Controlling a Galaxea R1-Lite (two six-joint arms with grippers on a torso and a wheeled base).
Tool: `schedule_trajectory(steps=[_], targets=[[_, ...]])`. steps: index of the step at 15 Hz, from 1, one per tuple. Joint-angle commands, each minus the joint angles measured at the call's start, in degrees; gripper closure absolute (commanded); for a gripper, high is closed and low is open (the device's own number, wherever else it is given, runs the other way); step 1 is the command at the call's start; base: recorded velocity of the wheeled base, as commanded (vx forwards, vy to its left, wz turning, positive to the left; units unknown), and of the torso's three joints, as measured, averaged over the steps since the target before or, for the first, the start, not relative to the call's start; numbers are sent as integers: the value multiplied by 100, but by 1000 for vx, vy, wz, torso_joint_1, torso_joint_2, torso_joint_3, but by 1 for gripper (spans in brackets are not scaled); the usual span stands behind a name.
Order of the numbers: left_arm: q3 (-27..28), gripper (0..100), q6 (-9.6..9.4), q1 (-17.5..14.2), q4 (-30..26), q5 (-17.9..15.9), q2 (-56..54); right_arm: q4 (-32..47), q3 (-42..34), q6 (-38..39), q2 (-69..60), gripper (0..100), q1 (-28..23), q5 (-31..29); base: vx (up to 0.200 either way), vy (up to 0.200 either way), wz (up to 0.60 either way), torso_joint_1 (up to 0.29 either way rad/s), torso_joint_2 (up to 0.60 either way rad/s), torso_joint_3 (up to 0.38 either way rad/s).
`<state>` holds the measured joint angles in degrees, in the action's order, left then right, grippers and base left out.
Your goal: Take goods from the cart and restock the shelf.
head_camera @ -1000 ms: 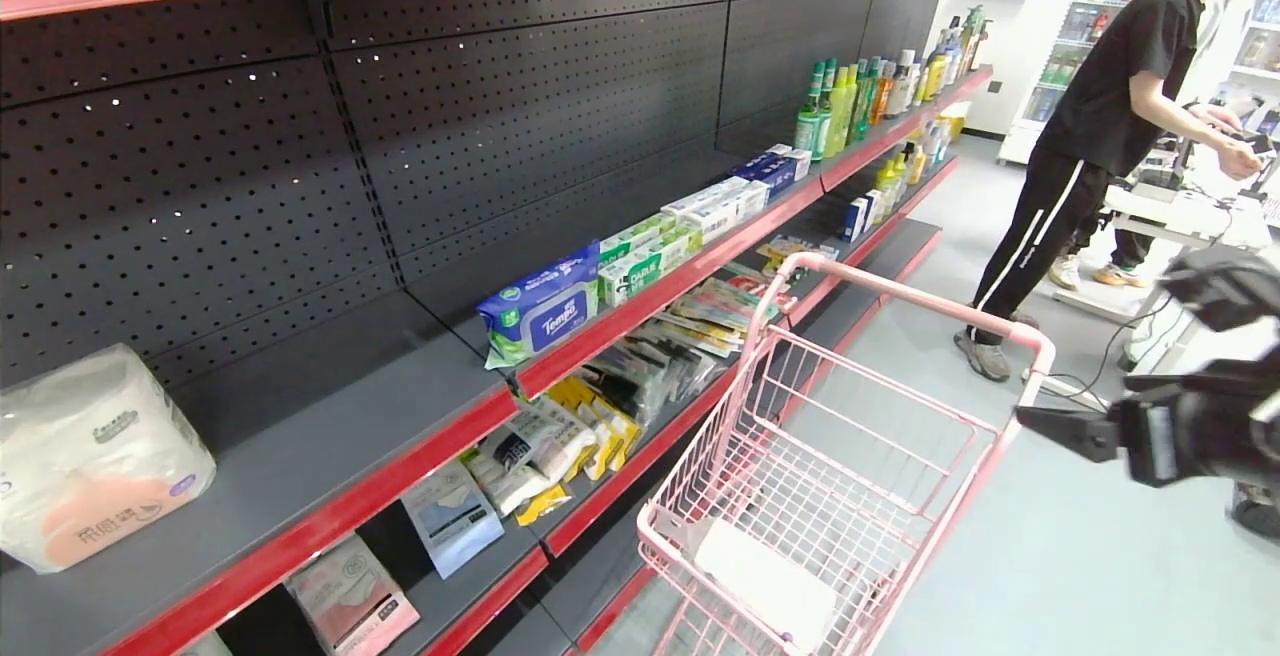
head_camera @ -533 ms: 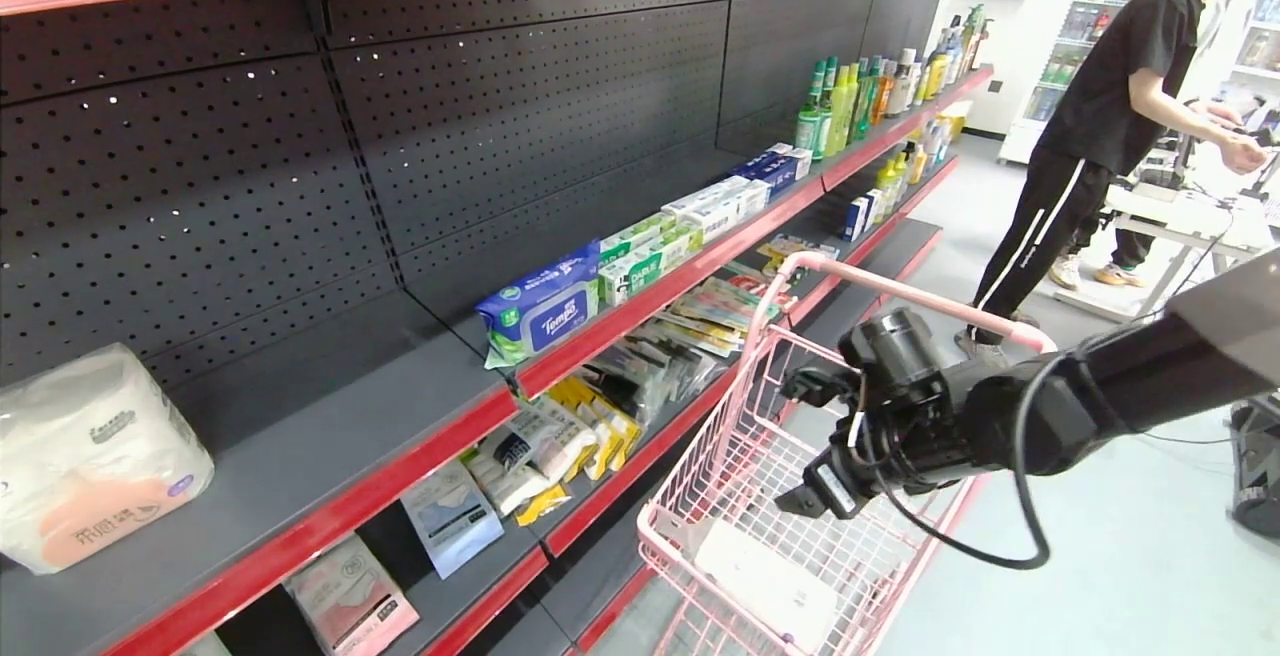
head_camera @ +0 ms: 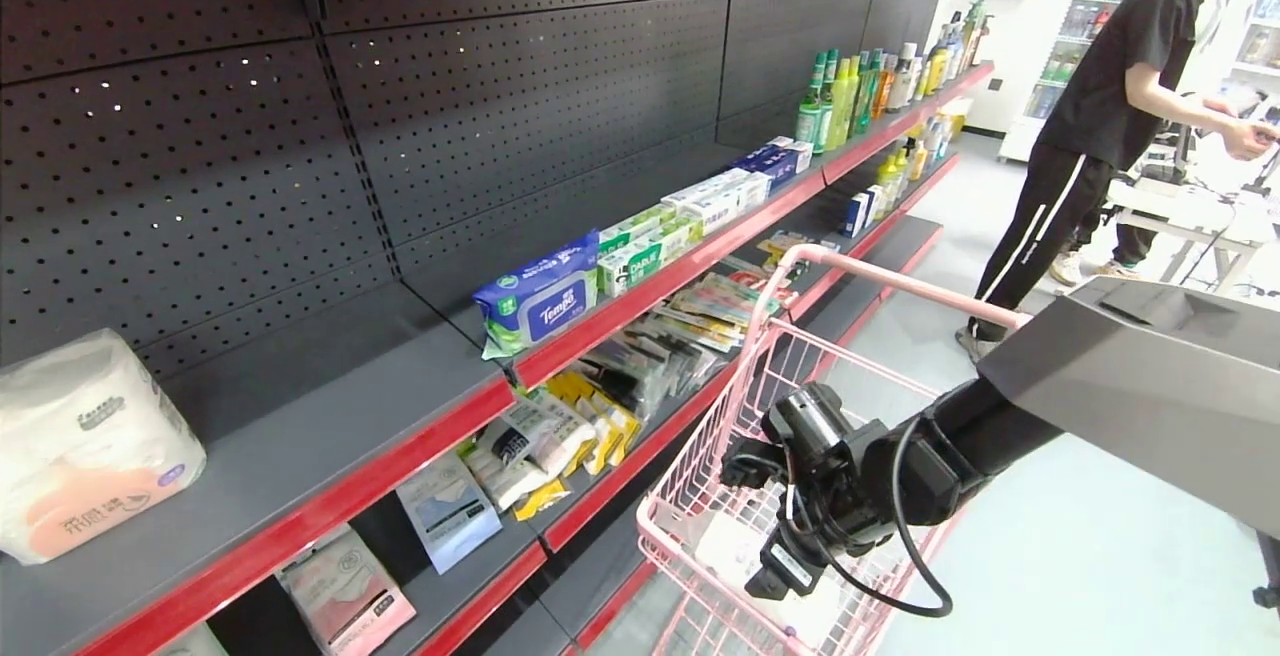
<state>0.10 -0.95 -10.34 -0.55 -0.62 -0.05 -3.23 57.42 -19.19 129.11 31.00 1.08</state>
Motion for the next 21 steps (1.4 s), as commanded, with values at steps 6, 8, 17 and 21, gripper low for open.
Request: schedule_trajectory(steps=[6, 8, 17, 21], targets=[[-1, 0, -2, -3, 2, 1, 5, 51, 481, -472, 413, 0, -15, 50, 0, 0, 0, -128, 296, 163], [-1, 0, 7, -3, 2, 1, 5, 51, 481, -604, 413, 0, -15, 50, 0, 0, 0, -51, 151, 73], [-1, 0, -2, -3, -7, -8, 5, 42, 982, -604, 1002, 0, -41, 32, 0, 0, 0, 0, 0, 0], [8, 0, -2, -3, -7, -8, 5, 42, 1237, -604, 1239, 0, -41, -21, 0, 0, 0, 0, 0, 0]])
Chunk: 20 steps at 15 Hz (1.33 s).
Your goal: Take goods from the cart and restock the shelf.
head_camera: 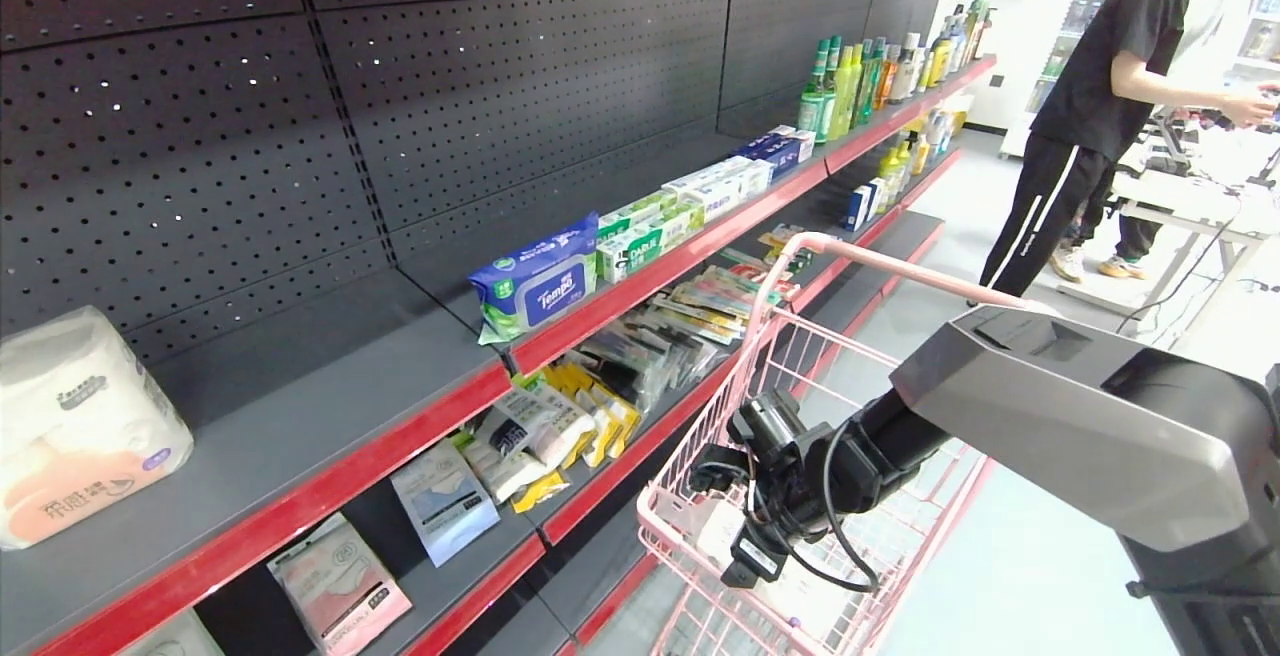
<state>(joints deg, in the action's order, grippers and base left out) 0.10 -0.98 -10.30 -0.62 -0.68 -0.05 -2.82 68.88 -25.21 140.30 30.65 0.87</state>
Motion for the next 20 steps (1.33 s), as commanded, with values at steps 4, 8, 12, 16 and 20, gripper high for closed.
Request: schedule_trajectory(steps=[4, 8, 12, 16, 20], targets=[[8, 0, -8, -7, 1, -2, 5, 9, 275, -28, 278, 0, -94, -148, 0, 0, 0, 0, 0, 0], [-1, 0, -8, -7, 1, -11, 5, 27, 460, -63, 366, 0, -235, -297, 0, 0, 0, 0, 0, 0], [-1, 0, -8, -7, 9, -11, 5, 18, 513, -124, 401, 0, -252, -333, 0, 0, 0, 0, 0, 0], [-1, 0, -17, -7, 9, -11, 5, 27, 521, -168, 401, 0, -270, -297, 0, 0, 0, -65, 144, 87], [-1, 0, -17, -7, 9, -11, 5, 27, 521, -168, 401, 0, -279, -289, 0, 0, 0, -134, 332, 179]])
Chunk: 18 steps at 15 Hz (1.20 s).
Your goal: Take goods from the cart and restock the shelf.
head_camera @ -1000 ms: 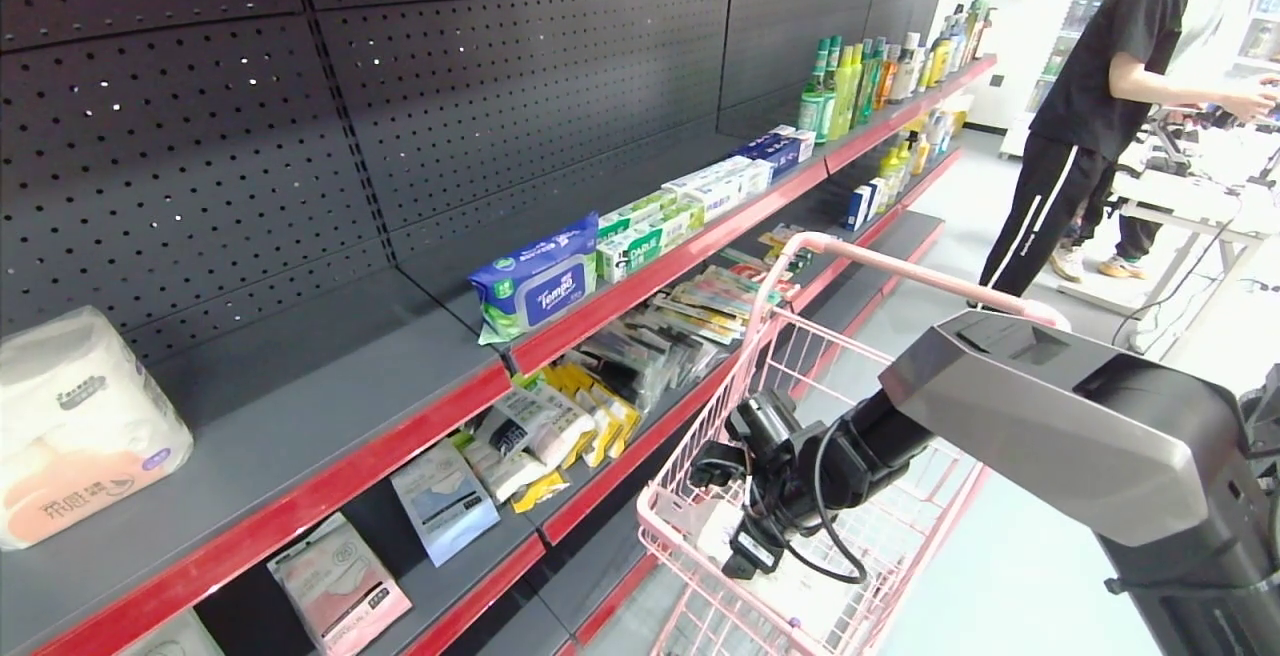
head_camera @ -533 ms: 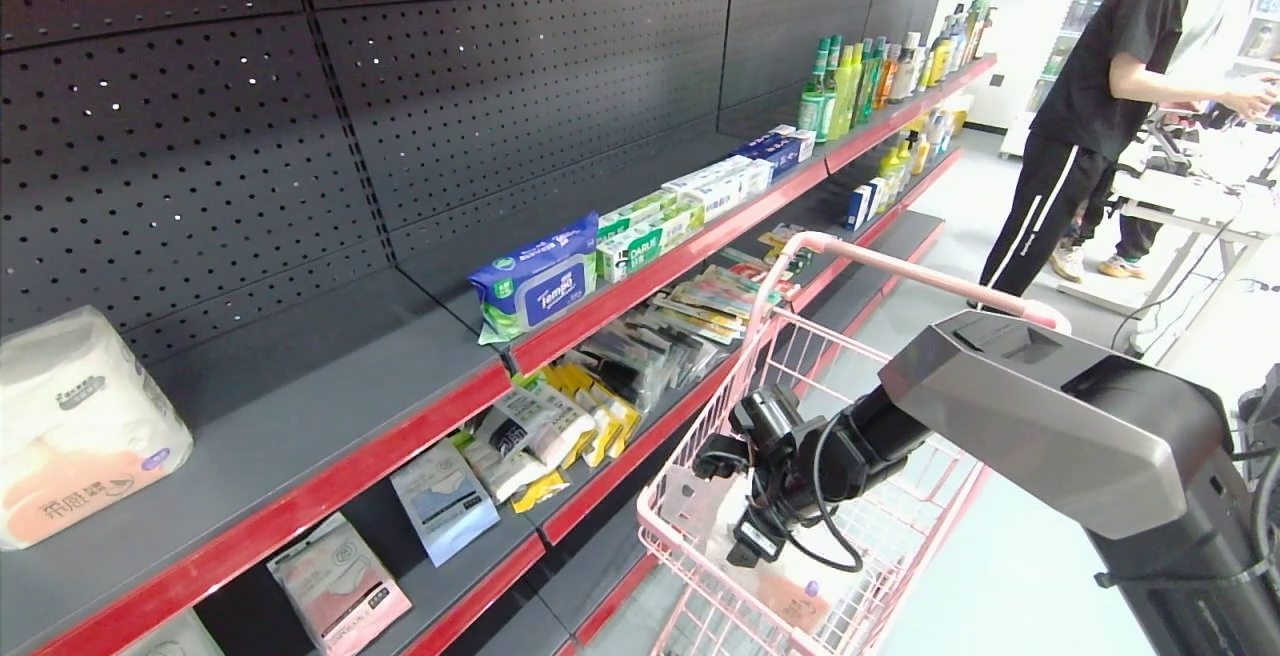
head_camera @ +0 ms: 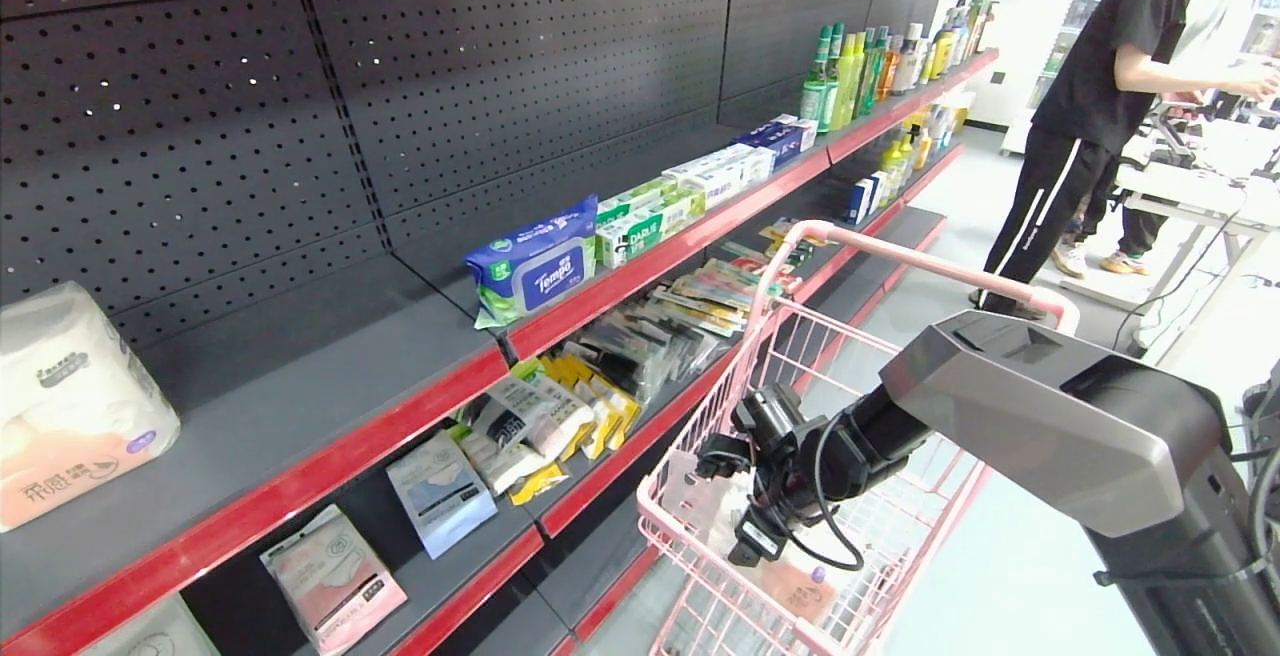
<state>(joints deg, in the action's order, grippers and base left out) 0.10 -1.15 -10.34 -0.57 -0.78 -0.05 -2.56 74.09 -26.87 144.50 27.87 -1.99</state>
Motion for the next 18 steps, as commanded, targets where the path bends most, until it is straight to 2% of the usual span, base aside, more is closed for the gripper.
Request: schedule_trajectory(steps=[1, 6, 11, 18], targets=[[-1, 0, 0, -3, 5, -1, 5, 1, 0, -3, -18, 0, -1, -3, 0, 0, 0, -51, 115, 66], [-1, 0, 0, -3, 5, -1, 5, -8, 0, -38, -18, 0, -1, -21, 0, 0, 0, -4, 11, 6], [-1, 0, -8, -3, 5, -1, 5, -8, 61, -73, -9, 0, -18, -30, 0, 0, 0, -88, 203, 115], [-1, 0, -17, -3, 5, -10, 5, 19, 158, -433, 26, 0, -89, -21, 0, 0, 0, 0, 0, 0]])
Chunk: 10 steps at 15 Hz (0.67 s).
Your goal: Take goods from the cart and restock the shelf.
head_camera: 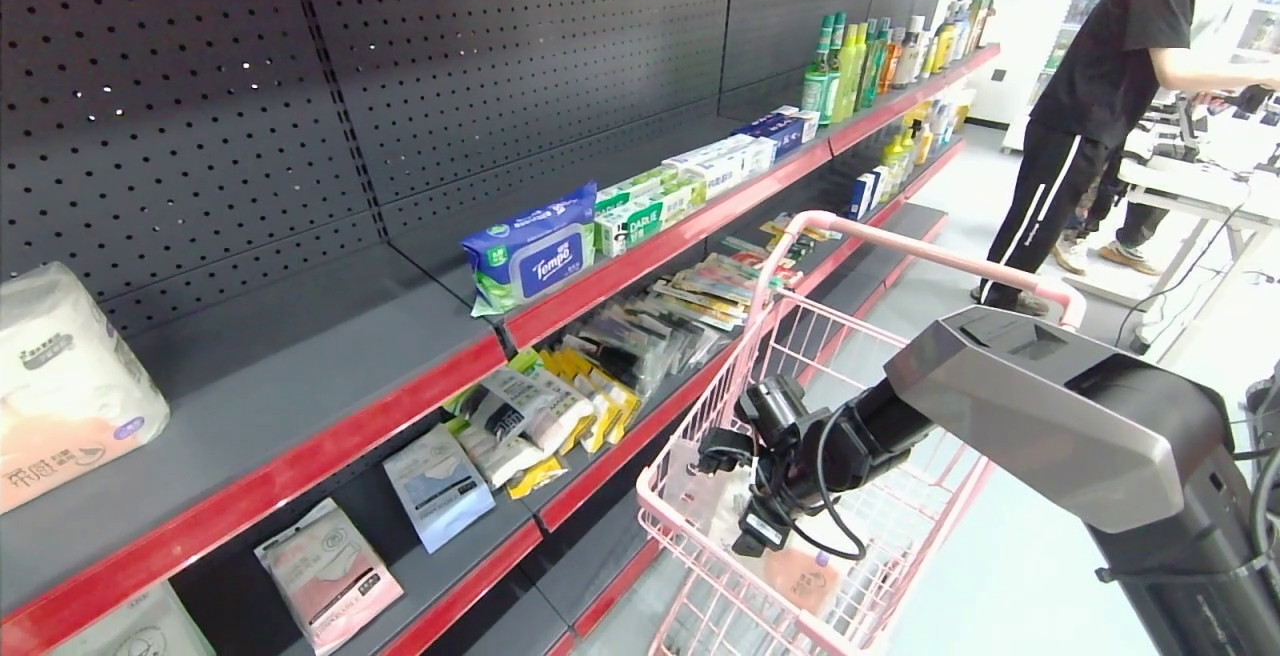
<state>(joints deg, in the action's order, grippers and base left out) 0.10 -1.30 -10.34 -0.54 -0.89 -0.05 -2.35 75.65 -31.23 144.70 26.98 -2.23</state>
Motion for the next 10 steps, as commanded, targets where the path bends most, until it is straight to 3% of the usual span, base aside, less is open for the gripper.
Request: schedule_trajectory(steps=[1, 8, 10], targets=[[-1, 0, -1, -3, 1, 1, 5, -2, 2, 12, 5, 100, 0, 12, 0, 0, 0, 0, 0, 0], [-1, 0, -10, -3, 1, 1, 5, -46, -33, 196, -12, 100, -8, -49, 0, 0, 0, 0, 0, 0], [-1, 0, -10, -3, 1, 1, 5, 7, -51, 548, -768, 100, -140, -348, 0, 0, 0, 0, 0, 0]])
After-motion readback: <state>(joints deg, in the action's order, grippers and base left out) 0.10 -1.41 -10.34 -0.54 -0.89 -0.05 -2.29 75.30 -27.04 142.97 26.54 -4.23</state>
